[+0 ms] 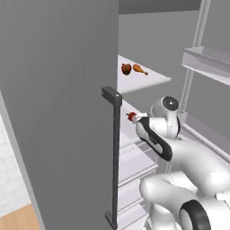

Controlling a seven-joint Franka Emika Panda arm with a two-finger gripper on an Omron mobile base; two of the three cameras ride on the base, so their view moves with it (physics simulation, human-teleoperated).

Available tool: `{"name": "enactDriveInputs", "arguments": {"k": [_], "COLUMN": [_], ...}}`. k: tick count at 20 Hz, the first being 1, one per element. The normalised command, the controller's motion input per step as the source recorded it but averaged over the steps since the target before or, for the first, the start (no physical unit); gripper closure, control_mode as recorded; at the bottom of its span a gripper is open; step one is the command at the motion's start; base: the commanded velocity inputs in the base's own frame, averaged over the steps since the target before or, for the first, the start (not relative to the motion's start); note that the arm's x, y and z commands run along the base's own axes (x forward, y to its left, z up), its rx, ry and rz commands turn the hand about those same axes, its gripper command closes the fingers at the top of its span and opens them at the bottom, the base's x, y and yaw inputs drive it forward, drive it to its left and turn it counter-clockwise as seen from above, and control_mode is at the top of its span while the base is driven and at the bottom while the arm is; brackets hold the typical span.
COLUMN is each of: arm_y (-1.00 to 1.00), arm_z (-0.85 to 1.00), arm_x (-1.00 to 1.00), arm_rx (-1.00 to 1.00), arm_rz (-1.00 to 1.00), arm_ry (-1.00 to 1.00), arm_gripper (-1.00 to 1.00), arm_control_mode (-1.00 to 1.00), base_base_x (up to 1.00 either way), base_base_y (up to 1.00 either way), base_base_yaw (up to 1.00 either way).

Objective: Place one bell pepper and one chicken drumstick in each tupperware on the nearby counter, to pack two identical lunches.

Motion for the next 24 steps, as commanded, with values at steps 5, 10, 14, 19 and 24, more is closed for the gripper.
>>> {"name": "enactDriveInputs", "arguments": {"k": [5, 10, 14, 19, 24], "arm_y": [0.04, 0.03, 0.01, 0.05, 0.00], "arm_z": [-0.45, -0.13, -0.15, -0.34, -0.34], "arm_x": [0.38, 0.49, 0.58, 0.64, 0.61], "arm_rx": [0.00, 0.00, 0.00, 0.00, 0.00], "arm_rz": [0.00, 0.00, 0.00, 0.00, 0.00], "arm_ry": [0.00, 0.10, 0.08, 0.01, 0.00], "arm_gripper": [-1.00, -1.00, -1.00, -1.00, -1.00], "arm_control_mode": [-1.00, -1.00, -1.00, -1.00, -1.00], "base_base_x": [0.00, 0.00, 0.00, 0.00, 0.00], "base_base_y": [0.00, 0.00, 0.00, 0.00, 0.00], "base_base_yaw": [0.00, 0.00, 0.00, 0.00, 0.00]}}
